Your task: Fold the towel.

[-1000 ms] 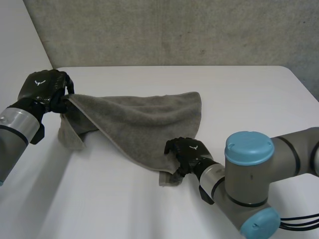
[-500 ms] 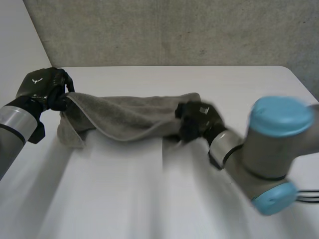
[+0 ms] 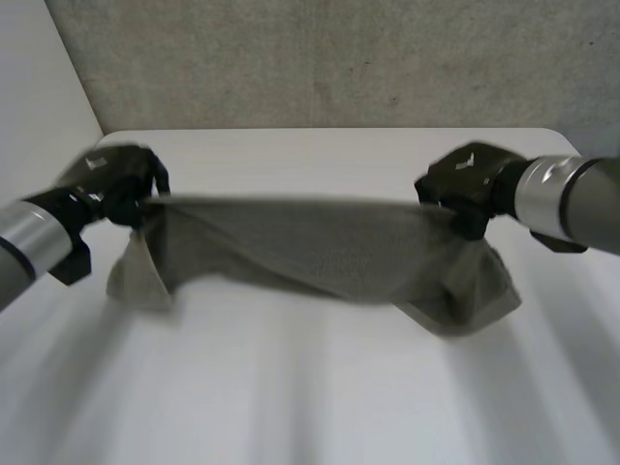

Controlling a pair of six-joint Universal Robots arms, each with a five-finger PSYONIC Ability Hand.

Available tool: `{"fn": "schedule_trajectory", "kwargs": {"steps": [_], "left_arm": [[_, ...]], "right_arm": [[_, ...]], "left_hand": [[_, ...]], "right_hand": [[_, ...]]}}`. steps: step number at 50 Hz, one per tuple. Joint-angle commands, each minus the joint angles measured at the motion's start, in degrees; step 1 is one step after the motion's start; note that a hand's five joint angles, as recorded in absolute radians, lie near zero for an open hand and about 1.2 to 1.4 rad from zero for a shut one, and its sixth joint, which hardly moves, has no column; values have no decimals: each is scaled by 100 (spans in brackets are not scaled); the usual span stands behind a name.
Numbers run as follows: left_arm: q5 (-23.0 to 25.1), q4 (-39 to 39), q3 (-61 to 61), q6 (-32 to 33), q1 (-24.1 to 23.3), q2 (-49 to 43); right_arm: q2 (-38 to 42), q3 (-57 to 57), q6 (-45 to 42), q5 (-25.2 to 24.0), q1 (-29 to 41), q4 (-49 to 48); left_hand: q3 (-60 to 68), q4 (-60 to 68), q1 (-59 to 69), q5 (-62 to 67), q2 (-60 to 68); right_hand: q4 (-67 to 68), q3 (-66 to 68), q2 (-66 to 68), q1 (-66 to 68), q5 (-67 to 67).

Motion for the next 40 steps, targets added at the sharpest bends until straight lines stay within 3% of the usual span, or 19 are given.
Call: {"fn": "schedule_trajectory", "kwargs": {"steps": [1,2,4,8,10,12,13,15,16,18,22,27,29,30,32,35,37,40], "left_arm": [[-328,-1014,1549,1443,-211,-1820],[-329,-1016,1553,1446,-212,-1824],[-600,-1270,2638,1578,-571,-2253],[-742,-1025,3671,1393,-872,-2290],[-777,-186,4389,1000,-1099,-2028],[-821,280,4575,719,-1196,-1713],[-821,285,4577,716,-1197,-1710],[-944,1264,4664,35,-1206,-1071],[-944,1269,4665,31,-1206,-1068],[-1032,1873,4726,-652,-1075,-857],[-962,1796,4656,-813,-863,-1085],[-364,1251,3953,-356,-836,-1534],[283,1094,3052,361,-740,-1674],[286,1093,3047,365,-740,-1674],[689,1111,2042,1204,-618,-1718],[761,1120,1641,1569,-520,-1753],[743,1137,1133,2147,-476,-1928],[734,1085,895,2342,-485,-2069]], "right_arm": [[778,-630,-478,881,349,-1225],[779,-632,-478,881,350,-1229],[919,-1008,-504,1021,490,-2244],[929,-1528,-443,1136,605,-3365],[780,-1940,-295,1180,763,-4424],[631,-2090,-102,1198,807,-4785],[630,-2091,-100,1198,807,-4789],[350,-2170,407,1146,755,-5096],[349,-2170,410,1145,755,-5097],[322,-2179,742,1075,685,-5053],[331,-1924,788,952,623,-4851],[243,-1001,779,547,421,-4481],[104,-144,761,189,202,-4499],[103,-140,761,187,201,-4499],[6,796,674,-250,43,-4560],[6,1222,541,-490,25,-4631],[32,2001,43,-752,16,-4806],[111,2556,-511,-727,43,-4859]], "left_hand": [[331,229,608,423,342],[331,229,608,423,342],[331,229,608,423,342],[331,229,608,423,342],[331,229,608,423,342],[331,229,608,423,342],[331,229,608,423,342],[331,229,608,423,342],[331,229,608,423,342],[331,229,608,423,342],[331,229,608,423,342],[331,229,608,423,342],[331,229,608,423,342],[331,229,608,423,342],[331,229,608,423,342],[331,229,608,423,342],[331,229,608,423,342],[331,229,608,423,342]], "right_hand": [[330,378,485,352,320],[330,378,485,352,320],[330,378,485,352,320],[330,378,485,352,320],[330,378,485,352,320],[330,378,485,352,320],[330,378,485,352,320],[330,378,485,352,320],[330,378,485,352,320],[330,378,485,352,320],[330,378,485,352,320],[330,378,485,352,320],[330,378,485,352,320],[330,378,485,352,320],[330,378,485,352,320],[330,378,485,352,320],[330,378,485,352,320],[330,378,485,352,320]]}}
